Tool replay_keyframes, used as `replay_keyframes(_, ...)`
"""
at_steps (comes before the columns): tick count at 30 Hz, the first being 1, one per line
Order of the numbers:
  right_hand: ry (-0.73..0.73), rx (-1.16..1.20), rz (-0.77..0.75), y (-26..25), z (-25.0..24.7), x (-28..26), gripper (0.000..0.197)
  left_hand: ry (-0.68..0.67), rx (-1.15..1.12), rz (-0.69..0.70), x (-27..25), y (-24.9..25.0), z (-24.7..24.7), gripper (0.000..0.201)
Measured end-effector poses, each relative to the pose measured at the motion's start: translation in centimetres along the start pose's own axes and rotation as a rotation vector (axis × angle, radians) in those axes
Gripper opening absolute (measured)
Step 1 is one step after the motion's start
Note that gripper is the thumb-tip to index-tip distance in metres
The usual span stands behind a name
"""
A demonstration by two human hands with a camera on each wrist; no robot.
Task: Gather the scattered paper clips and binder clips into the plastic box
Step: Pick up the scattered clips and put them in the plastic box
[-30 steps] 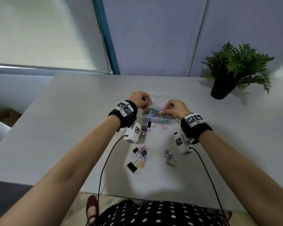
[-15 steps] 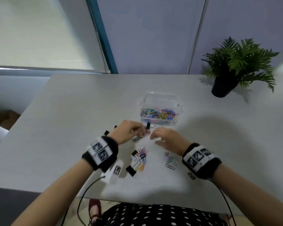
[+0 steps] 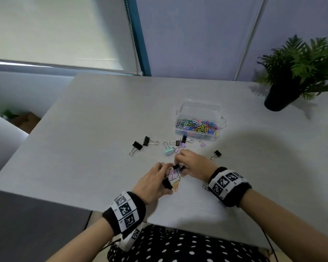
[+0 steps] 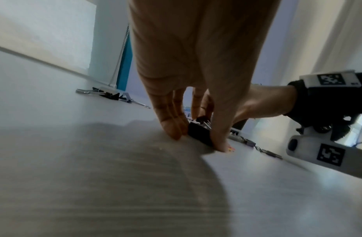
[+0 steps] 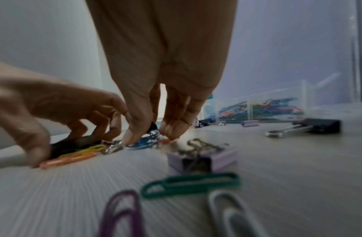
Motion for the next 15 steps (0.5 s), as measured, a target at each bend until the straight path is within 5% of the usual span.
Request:
replay_keyframes(10,0.227,0.327,0.181,3.7,-3.8,-1.2,0.009,0.052,-0.021,-0.019,0.7,-1.9,-3.2,0.043)
replay_keyframes(15,0.314,0.218,0.267,6.1,-4.9,-2.4,0.006,0.140,-0.034,-0.080,1.0,-3.7,-4.7,0.036)
Point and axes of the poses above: each hand's wrist, its own x-axis towards the middle knuckle, its own z-axis out of the palm, y = z × x, the point moved 9 cm from there along x, towards the middle knuckle, and after that the axes turned 4 degrees about y, right-handed, at the moved point
